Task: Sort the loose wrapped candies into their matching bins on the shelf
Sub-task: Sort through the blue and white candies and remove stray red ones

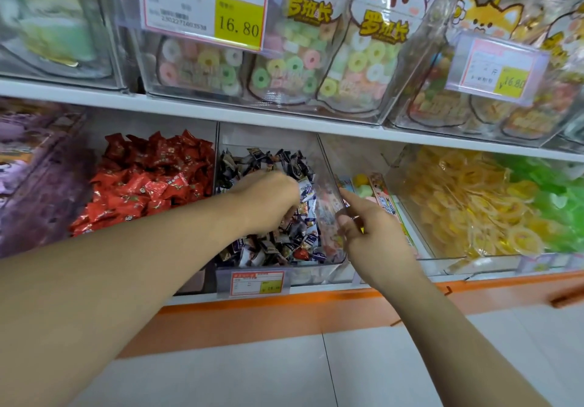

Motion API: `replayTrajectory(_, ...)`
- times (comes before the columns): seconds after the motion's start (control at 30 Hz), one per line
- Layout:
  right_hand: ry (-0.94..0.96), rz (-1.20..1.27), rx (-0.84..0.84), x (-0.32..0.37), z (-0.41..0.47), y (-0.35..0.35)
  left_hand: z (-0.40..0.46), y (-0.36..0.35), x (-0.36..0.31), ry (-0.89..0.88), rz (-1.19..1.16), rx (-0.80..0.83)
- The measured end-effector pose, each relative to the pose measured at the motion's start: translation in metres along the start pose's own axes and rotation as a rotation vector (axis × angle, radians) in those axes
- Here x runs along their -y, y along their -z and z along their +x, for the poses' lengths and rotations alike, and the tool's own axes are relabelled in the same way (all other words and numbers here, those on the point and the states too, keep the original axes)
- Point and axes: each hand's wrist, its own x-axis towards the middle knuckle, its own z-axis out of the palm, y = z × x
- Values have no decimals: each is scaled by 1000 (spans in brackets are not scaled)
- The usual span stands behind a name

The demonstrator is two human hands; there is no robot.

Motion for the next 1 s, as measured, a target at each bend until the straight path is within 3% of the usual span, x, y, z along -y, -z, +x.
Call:
replayTrajectory(0.17,-9,-6,4,0,0,1,-10,2,-13,-146,-168,21)
replayTrajectory(0.3,-8,-6,7,-1,1,-1,-6,-10,-25,-85,-299,232)
replayTrajectory(0.57,-23,-37,6,-4,2,-4,-3,-28,-23,-48,-102,264)
replayTrajectory(0.67,-25,-46,22,-4,1,-4,-7,-15,-28,9,-227,196)
replayTrajectory(0.8,-34,-71,28,-2,2,-2,-27,19,-36,144,-489,-44)
replayTrajectory(1.0,-51,-66,38,9,-3,1,-98,56,-26,266,-625,-335)
